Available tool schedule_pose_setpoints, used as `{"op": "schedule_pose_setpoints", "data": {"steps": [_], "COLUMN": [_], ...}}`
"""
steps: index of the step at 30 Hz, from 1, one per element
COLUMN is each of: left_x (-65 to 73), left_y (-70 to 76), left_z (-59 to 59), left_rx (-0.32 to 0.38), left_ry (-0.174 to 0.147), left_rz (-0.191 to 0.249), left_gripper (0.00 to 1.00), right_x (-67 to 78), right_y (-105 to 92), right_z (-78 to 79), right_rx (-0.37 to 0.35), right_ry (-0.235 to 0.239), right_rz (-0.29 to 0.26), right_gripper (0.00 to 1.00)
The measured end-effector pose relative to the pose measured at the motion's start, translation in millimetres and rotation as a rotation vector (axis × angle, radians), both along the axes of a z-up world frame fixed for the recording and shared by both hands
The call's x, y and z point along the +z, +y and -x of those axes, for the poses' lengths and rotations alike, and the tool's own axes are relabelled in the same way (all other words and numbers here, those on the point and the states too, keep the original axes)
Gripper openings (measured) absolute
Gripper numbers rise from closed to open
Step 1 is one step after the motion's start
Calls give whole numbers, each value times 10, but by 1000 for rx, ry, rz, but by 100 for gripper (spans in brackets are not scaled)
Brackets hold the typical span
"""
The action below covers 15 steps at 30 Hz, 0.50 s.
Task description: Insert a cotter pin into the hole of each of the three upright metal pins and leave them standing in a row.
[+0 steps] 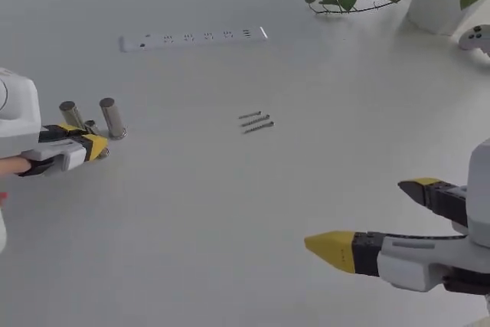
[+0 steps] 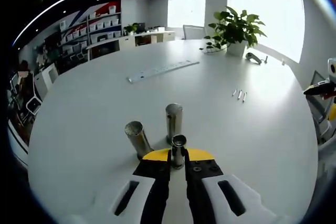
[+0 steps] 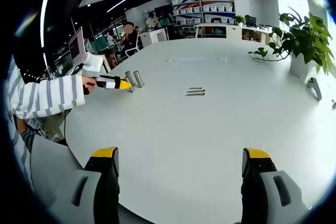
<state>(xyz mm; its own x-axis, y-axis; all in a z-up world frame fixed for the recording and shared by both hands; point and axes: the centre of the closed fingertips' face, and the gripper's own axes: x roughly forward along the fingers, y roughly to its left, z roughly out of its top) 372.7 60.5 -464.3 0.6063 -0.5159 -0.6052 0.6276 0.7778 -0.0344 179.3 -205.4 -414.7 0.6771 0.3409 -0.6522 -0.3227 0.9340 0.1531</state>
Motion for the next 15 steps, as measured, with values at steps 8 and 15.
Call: {"op": "schedule_pose_setpoints", "data": {"steps": [8,15], "left_x": [-6,-1], "left_y": [20,106], "left_z": [18,-15], "left_rx": [1,45], "left_ry": [13,-8], "left_rz": [5,-41], "left_gripper": [6,5], "right_x": [-5,4], "right_y": [16,16], "right_z": [12,6], "right_rx": [2,2], "right_ry": [1,-2], "right_rz": [-2,1], "right_gripper": [96,96]}}
